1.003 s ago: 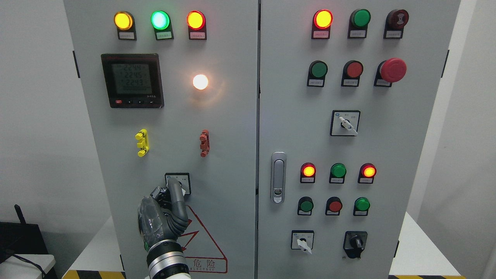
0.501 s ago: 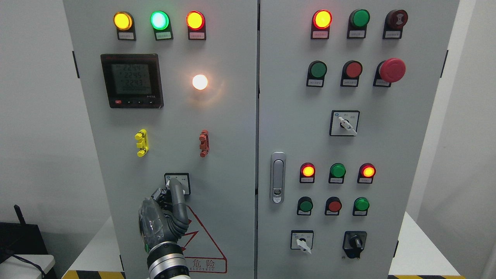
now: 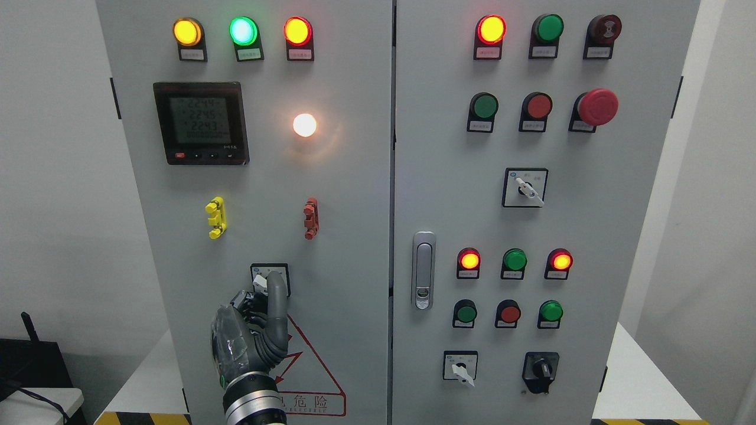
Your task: Turn on light switch 1
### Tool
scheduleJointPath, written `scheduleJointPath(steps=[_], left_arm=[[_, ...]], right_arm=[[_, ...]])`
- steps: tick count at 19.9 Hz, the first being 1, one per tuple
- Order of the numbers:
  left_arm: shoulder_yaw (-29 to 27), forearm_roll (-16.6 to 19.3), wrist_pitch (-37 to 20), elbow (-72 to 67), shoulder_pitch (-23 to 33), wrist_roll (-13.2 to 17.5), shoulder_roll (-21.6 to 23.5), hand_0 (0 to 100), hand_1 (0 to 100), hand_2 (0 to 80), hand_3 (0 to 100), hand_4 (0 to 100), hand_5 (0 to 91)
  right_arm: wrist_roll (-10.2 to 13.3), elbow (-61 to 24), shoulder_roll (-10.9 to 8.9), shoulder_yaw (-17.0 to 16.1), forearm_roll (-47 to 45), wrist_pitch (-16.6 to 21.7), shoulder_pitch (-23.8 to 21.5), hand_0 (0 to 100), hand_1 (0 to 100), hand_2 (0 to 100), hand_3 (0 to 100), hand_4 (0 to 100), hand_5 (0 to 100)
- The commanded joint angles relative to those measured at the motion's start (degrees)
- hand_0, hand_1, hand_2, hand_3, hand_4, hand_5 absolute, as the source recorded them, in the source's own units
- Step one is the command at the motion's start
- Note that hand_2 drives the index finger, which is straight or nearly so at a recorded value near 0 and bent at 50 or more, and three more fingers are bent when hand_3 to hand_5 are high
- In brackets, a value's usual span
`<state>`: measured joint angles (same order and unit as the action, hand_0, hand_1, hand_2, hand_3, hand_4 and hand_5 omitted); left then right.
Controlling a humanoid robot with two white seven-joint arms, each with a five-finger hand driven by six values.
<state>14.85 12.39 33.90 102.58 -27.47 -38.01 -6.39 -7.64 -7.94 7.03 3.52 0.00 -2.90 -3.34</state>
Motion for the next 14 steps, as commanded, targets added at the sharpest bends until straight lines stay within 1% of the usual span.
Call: scheduleJointPath(steps=[1,6,11,12,13,14], left_arm=[[-0.26,0.09,-0.33,1.39,1.19,0.04,0.06,6,19,64.1,79,84,80.9],[-0.7,0.09,-2.78,1.92,3.47,0.04,0.15,5,20,64.2,79,84,81.3],[-3.94,0.17,-10.6,3.06,9.0,1.26,0.76,4,20,64.2,80,85,81.6],[-5.43,0.17,-11.74,3.06,10.4,2.31,0.76,4,20,64.0,80,85,81.6],[-6.93,0.09,-13.67,2.98,11.72,3.97,0.68,5,20,63.1,81,85,81.3],[-8.6,0.09,-16.73,2.63,13.48,6.34,0.76,5,19,61.8,81,85,80.7]], right_arm=[[-0.18,0.03,0.0,0.0,-1.06,0.0,0.0,12,39,0,0,0,0],[-0.18,-0.06,0.0,0.0,-1.06,0.0,0.0,12,39,0,0,0,0],[-0.18,0.03,0.0,0.0,-0.97,0.0,0.0,12,39,0,0,0,0],[-0.18,0.03,0.0,0.0,-0.97,0.0,0.0,12,39,0,0,0,0],[-0.27,0.03,0.0,0.0,-1.06,0.0,0.0,12,39,0,0,0,0],[-0.19,0.03,0.0,0.0,-1.06,0.0,0.0,12,39,0,0,0,0]])
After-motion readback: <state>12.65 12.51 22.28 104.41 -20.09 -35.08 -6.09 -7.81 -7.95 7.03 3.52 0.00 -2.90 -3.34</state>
